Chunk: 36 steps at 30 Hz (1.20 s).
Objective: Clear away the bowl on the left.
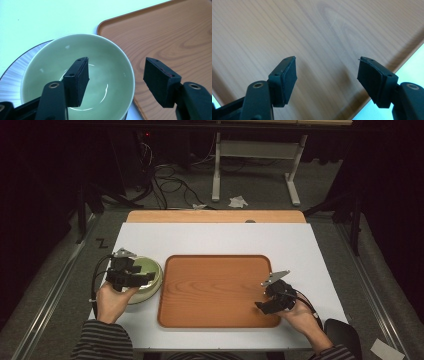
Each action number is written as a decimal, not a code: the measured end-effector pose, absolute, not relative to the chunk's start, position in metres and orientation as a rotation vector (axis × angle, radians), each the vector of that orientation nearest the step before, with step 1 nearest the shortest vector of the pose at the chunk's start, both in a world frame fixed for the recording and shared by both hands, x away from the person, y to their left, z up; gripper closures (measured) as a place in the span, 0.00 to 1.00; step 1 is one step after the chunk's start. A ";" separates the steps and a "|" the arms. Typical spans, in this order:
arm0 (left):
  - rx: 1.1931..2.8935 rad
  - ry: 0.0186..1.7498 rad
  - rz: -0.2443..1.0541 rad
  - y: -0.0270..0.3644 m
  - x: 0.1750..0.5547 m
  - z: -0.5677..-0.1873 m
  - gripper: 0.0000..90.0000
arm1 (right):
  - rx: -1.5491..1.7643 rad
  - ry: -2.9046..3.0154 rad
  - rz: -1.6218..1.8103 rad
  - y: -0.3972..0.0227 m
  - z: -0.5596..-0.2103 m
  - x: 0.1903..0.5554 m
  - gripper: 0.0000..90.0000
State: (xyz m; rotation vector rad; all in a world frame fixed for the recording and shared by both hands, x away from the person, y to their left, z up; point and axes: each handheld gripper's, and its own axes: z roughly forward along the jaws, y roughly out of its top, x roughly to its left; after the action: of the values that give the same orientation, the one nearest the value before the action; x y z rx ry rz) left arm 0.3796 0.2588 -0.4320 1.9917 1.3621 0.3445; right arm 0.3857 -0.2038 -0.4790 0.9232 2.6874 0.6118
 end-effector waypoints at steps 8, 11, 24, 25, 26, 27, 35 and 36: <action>1.981 1.379 0.348 0.264 0.380 -0.433 0.42 | 0.920 2.688 0.613 -0.204 -0.479 0.386 0.37; 1.977 1.389 0.352 0.266 0.380 -0.433 0.41 | 0.922 2.684 0.616 -0.204 -0.479 0.386 0.37; 1.957 1.424 0.357 0.276 0.382 -0.434 0.41 | 0.922 2.687 0.615 -0.203 -0.479 0.386 0.37; 1.957 1.428 0.359 0.277 0.382 -0.434 0.41 | 0.923 2.688 0.615 -0.203 -0.479 0.386 0.37; 1.954 1.431 0.358 0.278 0.382 -0.435 0.41 | 0.923 2.688 0.615 -0.203 -0.479 0.386 0.37; 1.952 1.434 0.359 0.279 0.382 -0.435 0.41 | 0.920 2.687 0.617 -0.204 -0.479 0.386 0.37; 1.928 1.460 0.373 0.285 0.382 -0.435 0.41 | 0.922 2.686 0.614 -0.203 -0.479 0.385 0.37; 1.928 1.461 0.375 0.286 0.382 -0.435 0.41 | 0.922 2.686 0.614 -0.203 -0.479 0.386 0.37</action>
State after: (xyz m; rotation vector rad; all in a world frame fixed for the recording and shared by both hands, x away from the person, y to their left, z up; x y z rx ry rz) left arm 0.3818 0.2862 -0.4348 1.9281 1.4614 0.3753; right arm 0.3856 -0.2033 -0.4793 0.9220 2.6860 0.6143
